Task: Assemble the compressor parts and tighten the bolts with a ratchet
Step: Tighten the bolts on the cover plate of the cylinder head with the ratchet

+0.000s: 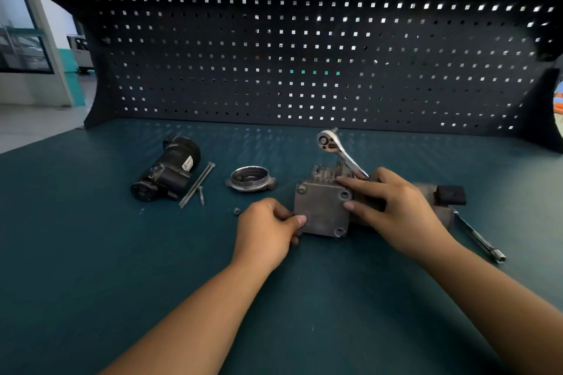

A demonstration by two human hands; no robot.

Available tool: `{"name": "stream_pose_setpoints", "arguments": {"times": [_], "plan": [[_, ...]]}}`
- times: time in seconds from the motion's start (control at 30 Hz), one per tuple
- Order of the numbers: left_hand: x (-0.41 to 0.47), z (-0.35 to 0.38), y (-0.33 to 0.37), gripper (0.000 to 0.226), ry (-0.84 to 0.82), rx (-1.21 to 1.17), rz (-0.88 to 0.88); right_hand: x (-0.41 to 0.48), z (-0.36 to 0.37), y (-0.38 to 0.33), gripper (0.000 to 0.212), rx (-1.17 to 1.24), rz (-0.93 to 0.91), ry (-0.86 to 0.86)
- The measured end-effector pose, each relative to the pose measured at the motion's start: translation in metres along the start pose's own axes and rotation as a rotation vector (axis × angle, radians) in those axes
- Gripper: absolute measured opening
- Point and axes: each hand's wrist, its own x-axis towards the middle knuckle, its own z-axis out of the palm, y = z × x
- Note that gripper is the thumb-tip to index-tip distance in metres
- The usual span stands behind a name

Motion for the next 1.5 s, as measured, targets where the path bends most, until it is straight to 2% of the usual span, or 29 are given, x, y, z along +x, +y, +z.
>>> {"name": "stream_pose_setpoints", "arguments": {"times": [0.2,0.33,0.5,0.73,0.87,1.0,1.1,1.3,1.5], "plan": [[0.009,-0.027,0.000,0.004,-0.052,0.190,-0.025,0.001,0.005,0.003,0.034,0.057,-0.016,0.037],[0.019,-0.055,-0.011,0.020,0.230,0.402,-0.045,0.000,0.006,0.004,0.033,0.047,-0.026,0.049],[0.023,-0.053,-0.022,0.035,0.189,0.454,-0.079,-0.001,0.007,0.006,0.033,0.059,-0.015,0.057],[0.024,-0.047,-0.025,0.011,0.266,0.517,-0.038,-0.001,0.007,0.006,0.034,0.068,-0.009,0.038],[0.020,-0.050,-0.023,0.007,0.322,0.473,-0.013,-0.001,0.006,0.006,0.036,0.072,-0.008,0.022],[0.003,-0.045,-0.003,0.014,0.355,0.124,0.106,-0.001,0.006,0.007,0.035,0.083,-0.008,0.024],[-0.016,-0.031,0.019,0.021,0.262,-0.067,0.246,0.000,0.006,0.007,0.035,0.090,-0.013,0.021],[-0.037,0.007,0.040,0.019,0.178,0.048,0.493,0.000,0.006,0.008,0.036,0.098,-0.033,0.037],[-0.030,0.018,0.042,0.027,0.077,0.100,0.476,0.001,0.007,0.011,0.037,0.101,-0.065,0.041]]}}
